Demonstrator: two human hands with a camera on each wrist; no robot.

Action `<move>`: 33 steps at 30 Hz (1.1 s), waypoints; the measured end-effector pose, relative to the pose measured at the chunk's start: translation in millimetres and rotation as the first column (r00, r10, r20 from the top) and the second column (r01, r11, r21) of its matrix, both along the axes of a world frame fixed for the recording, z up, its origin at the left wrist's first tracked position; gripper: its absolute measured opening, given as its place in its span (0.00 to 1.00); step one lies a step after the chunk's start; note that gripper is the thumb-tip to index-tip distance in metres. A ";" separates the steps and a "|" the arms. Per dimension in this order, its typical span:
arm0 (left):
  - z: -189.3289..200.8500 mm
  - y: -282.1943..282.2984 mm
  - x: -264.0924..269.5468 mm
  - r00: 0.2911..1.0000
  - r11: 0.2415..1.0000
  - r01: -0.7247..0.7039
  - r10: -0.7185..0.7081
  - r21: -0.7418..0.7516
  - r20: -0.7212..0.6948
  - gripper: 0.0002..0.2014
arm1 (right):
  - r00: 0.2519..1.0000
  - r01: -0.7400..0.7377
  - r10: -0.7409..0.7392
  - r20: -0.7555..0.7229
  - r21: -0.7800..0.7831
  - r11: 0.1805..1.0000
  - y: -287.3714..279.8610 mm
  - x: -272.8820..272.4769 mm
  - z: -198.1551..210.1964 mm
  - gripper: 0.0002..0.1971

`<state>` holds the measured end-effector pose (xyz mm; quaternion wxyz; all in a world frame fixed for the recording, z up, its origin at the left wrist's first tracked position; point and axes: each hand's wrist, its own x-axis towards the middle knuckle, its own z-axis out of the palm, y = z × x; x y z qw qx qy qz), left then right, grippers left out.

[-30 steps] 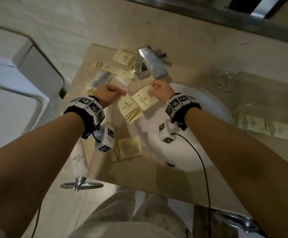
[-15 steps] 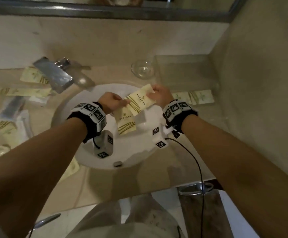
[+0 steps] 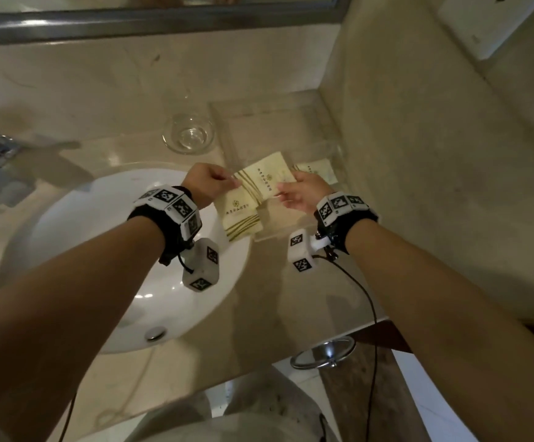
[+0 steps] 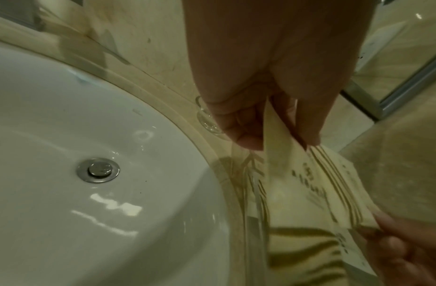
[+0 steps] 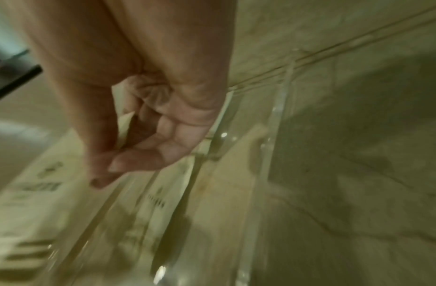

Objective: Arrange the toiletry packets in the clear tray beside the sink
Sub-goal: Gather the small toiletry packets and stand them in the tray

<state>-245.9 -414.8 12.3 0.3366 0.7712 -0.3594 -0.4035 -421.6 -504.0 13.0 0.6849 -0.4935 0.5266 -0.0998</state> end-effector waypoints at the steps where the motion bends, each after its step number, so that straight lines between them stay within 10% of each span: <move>1: -0.4 -2.7 -0.1 1.000 1.000 -0.024 0.024 -0.013 -0.012 0.11 | 0.998 0.061 -0.061 -0.013 0.006 0.998 -5.6 -4.9 -0.6 0.06; 8: -5.9 -11.1 15.2 0.988 0.988 -0.156 0.156 -0.011 -0.009 0.07 | 0.949 0.293 -0.279 -0.145 0.094 0.951 -27.0 -24.0 -12.2 0.28; 19: -17.7 -9.1 24.8 0.956 0.959 -0.282 0.278 -0.033 -0.096 0.05 | 0.949 0.309 -0.285 -0.138 0.207 0.928 -22.3 34.5 -24.6 0.18; 26: -12.0 -12.5 25.8 0.963 0.966 -0.255 0.249 -0.052 -0.105 0.07 | 0.934 0.032 -0.045 -0.354 -0.044 0.999 -25.3 21.2 -39.2 0.23; 33: 1.7 -26.1 8.3 0.987 0.986 -0.135 0.126 -0.097 -0.100 0.16 | 0.921 -0.378 0.349 -0.174 -0.172 0.910 -18.8 21.5 -17.4 0.18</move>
